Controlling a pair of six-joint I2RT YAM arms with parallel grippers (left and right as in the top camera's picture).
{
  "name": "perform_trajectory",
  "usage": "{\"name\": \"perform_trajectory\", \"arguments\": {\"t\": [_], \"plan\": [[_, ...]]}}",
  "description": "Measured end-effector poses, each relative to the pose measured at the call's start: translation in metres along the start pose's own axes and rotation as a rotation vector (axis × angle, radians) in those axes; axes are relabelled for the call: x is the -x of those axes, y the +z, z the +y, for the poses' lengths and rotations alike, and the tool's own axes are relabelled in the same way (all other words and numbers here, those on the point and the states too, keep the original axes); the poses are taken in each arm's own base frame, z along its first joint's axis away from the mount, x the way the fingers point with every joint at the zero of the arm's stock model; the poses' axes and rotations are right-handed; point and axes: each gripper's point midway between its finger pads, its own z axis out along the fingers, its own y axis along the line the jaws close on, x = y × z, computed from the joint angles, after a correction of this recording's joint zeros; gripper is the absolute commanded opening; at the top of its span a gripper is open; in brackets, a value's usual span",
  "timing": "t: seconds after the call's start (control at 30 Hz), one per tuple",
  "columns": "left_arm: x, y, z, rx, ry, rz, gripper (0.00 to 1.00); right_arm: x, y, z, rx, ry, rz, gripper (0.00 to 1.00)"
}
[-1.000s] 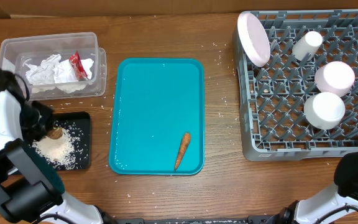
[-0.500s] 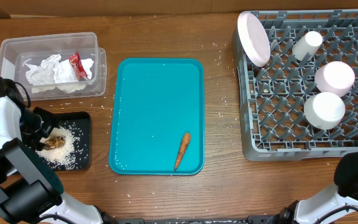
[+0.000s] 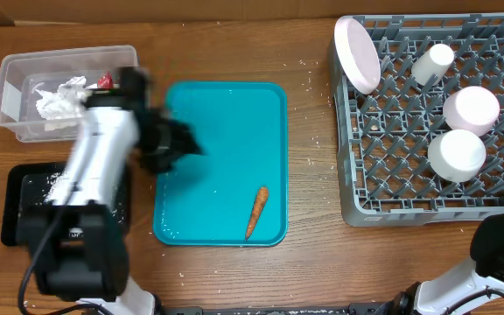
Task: Sort waste into correct bins and load items into the dishwasher
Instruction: 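Move left gripper back to the carrot on teal tray and grasp it, then lift the carrot with left gripper and carry it left to black tray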
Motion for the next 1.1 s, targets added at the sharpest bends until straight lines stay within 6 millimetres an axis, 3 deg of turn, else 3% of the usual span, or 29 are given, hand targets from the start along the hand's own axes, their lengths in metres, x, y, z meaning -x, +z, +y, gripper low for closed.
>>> {"name": "perform_trajectory", "arguments": {"t": [0.1, 0.17, 0.3, 0.43, 0.57, 0.6, 0.87, 1.0, 1.1], "plan": [[-0.024, 0.022, -0.049, 0.006, 0.195, 0.017, 0.89, 0.0, 0.0, 0.0, 0.0, 0.0, 0.0, 1.0], [-0.041, 0.034, -0.072, 0.021, 0.289, 0.03, 0.93, 0.0, 0.0, 0.0, 0.0, 0.0, 0.0, 1.0], [-0.076, 0.066, -0.094, 0.121, 0.446, 0.063, 0.96, 0.0, 0.0, 0.0, 0.0, 0.001, 0.0, 1.0], [-0.091, 0.102, -0.09, 0.255, 0.545, 0.096, 0.96, 0.0, 0.0, 0.0, 0.0, 0.0, -0.001, 1.0], [-0.097, 0.122, -0.079, 0.337, 0.588, 0.135, 0.92, 0.0, 0.0, 0.0, 0.0, 0.0, 0.0, 1.0], [-0.098, 0.125, -0.077, 0.352, 0.597, 0.141, 0.9, 0.0, 0.0, 0.0, 0.0, 0.001, 0.0, 1.0], [-0.107, 0.136, -0.053, 0.456, 0.603, 0.221, 0.48, 0.0, 0.0, 0.0, 0.0, 0.001, -0.001, 1.0], [-0.107, 0.136, -0.052, 0.461, 0.593, 0.218, 0.38, 0.0, 0.0, 0.0, 0.0, 0.0, 0.0, 1.0], [-0.107, 0.135, -0.052, 0.466, 0.582, 0.217, 0.37, 0.0, 0.0, 0.0, 0.0, 0.0, 0.0, 1.0]]}}
